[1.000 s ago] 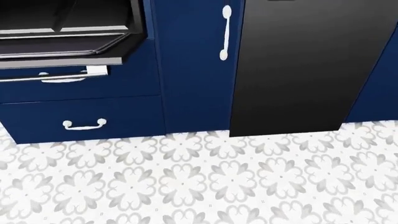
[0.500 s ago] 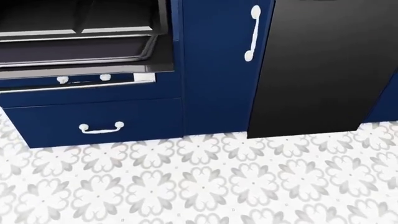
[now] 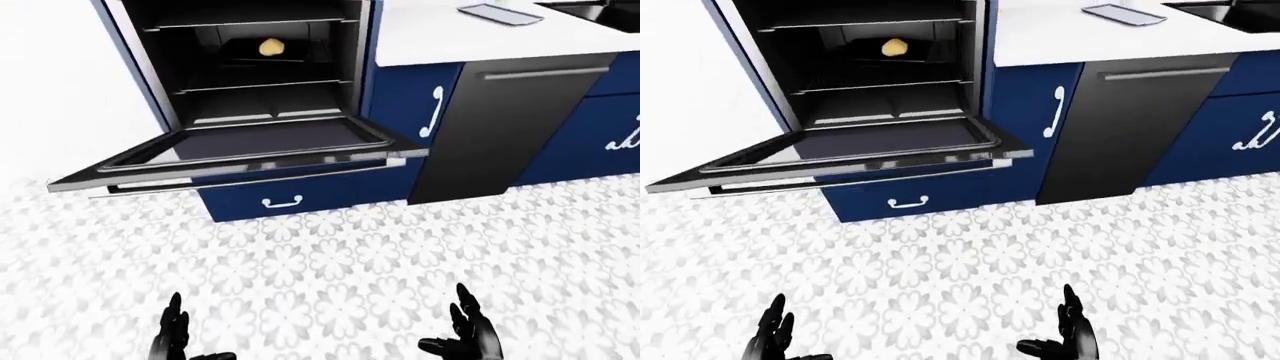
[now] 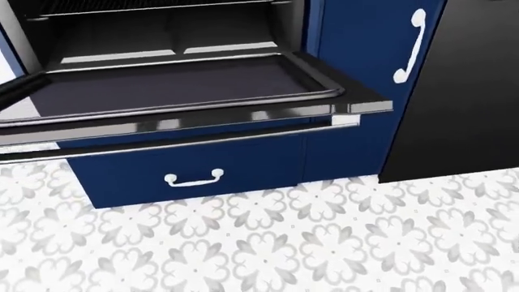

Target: Close the oven door.

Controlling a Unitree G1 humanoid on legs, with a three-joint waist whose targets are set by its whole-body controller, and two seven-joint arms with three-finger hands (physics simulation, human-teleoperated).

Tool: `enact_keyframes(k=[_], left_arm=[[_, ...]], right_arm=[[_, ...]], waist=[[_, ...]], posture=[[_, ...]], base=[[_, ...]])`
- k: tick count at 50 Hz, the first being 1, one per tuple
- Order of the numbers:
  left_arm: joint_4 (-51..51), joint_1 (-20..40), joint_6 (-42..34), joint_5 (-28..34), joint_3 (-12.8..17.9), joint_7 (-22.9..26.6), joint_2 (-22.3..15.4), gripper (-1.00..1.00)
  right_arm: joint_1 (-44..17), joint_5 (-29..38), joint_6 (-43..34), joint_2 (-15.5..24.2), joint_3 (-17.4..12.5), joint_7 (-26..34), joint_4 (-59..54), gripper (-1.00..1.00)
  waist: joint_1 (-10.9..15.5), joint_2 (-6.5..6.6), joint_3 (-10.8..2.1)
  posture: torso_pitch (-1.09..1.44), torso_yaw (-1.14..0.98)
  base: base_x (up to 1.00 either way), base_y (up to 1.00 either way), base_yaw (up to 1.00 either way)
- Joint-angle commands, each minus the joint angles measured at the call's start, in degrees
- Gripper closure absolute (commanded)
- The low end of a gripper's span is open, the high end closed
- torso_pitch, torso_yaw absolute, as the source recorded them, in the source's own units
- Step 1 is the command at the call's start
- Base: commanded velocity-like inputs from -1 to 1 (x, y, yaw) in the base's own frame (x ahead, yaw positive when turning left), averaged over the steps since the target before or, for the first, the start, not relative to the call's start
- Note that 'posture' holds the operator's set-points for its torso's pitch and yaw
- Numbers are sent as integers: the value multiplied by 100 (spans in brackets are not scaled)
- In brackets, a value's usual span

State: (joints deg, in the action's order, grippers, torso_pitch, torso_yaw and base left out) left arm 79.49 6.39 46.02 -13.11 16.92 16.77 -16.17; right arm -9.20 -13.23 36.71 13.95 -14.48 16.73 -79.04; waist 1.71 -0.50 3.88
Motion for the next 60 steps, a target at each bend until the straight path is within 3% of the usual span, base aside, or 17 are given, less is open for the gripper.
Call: enact_keyframes(k=[1, 2, 3, 6, 8, 10, 12, 13, 22, 24, 25, 26, 29, 32, 52, 55, 60], left_arm=[[-97, 63, 115, -1, 10, 16, -54, -100], [-96, 60, 116, -1, 9, 18, -53, -100], [-95, 57, 116, -4, 11, 19, -54, -100], [-93, 42, 126, 0, 10, 19, -53, -100], [-91, 38, 125, 1, 11, 20, -53, -100], [-92, 41, 124, -1, 14, 22, -55, -100], [-91, 39, 124, -2, 16, 22, -56, -100], [-92, 37, 123, -4, 18, 24, -54, -100], [-95, 47, 110, -9, 18, 20, -56, -100], [-93, 48, 110, -8, 17, 20, -57, -100], [-92, 47, 110, -7, 17, 19, -58, -100], [-93, 49, 108, -9, 20, 23, -61, -100], [-93, 51, 108, -12, 22, 26, -61, -100], [-96, 55, 106, -20, 26, 30, -66, -100], [-95, 52, 118, -25, 9, 25, -62, -100], [-96, 51, 119, -19, 6, 18, -60, -100], [-96, 51, 122, -15, 9, 16, -60, -100]], right_arm=[[-79, -42, 152, 55, -17, -11, 121, -100], [-79, -43, 150, 52, -16, -8, 121, -100], [-77, -41, 152, 48, -13, -10, 122, -100], [-66, -31, 153, 37, -4, -14, 117, -100], [-66, -28, 153, 35, -2, -15, 118, -100], [-70, -32, 151, 37, -7, -14, 117, -100], [-74, -36, 147, 36, -10, -8, 118, -100], [-73, -36, 145, 36, -10, -9, 117, -100], [-73, -42, 128, 40, -16, 1, 115, -100], [-72, -46, 130, 38, -19, 4, 116, -100], [-65, -39, 137, 34, -14, 1, 114, -100], [-65, -40, 137, 33, -14, 2, 114, -100], [-64, -36, 140, 34, -11, 2, 117, -100], [-63, -30, 145, 32, -6, -2, 117, -100], [-56, -21, 155, 36, -5, 6, 112, -100], [-42, -10, 152, 24, -1, 27, 106, -100], [-37, -29, 161, 17, -24, 72, 107, -100]], waist=[[-12, -74, -118], [-133, -322, -239], [-210, -159, -99], [-266, -252, -252], [-302, -227, -191], [-304, 8, -153], [-185, 681, -349], [-159, 362, -178], [-90, -42, -43], [-132, -232, -102], [-266, -476, -219], [-315, -144, -87], [-320, -32, -297], [-267, 472, -285], [-133, -14, -248], [-119, -28, -258], [-135, 303, -202]], posture=[[0, 0], [0, 0], [0, 0], [0, 0], [0, 0], [0, 0], [0, 0], [0, 0], [0, 0], [0, 0], [0, 0], [0, 0], [0, 0], [0, 0], [0, 0], [0, 0], [0, 0]], base=[[0, 100, 0], [0, 100, 0], [0, 100, 0], [0, 100, 0], [0, 100, 0], [0, 100, 0], [0, 100, 0], [0, 100, 0], [0, 100, 0], [0, 100, 0], [0, 84, 0], [0, 58, 0], [0, 49, 0], [0, 49, 0], [0, 49, 0], [0, 34, 0], [0, 0, 0]])
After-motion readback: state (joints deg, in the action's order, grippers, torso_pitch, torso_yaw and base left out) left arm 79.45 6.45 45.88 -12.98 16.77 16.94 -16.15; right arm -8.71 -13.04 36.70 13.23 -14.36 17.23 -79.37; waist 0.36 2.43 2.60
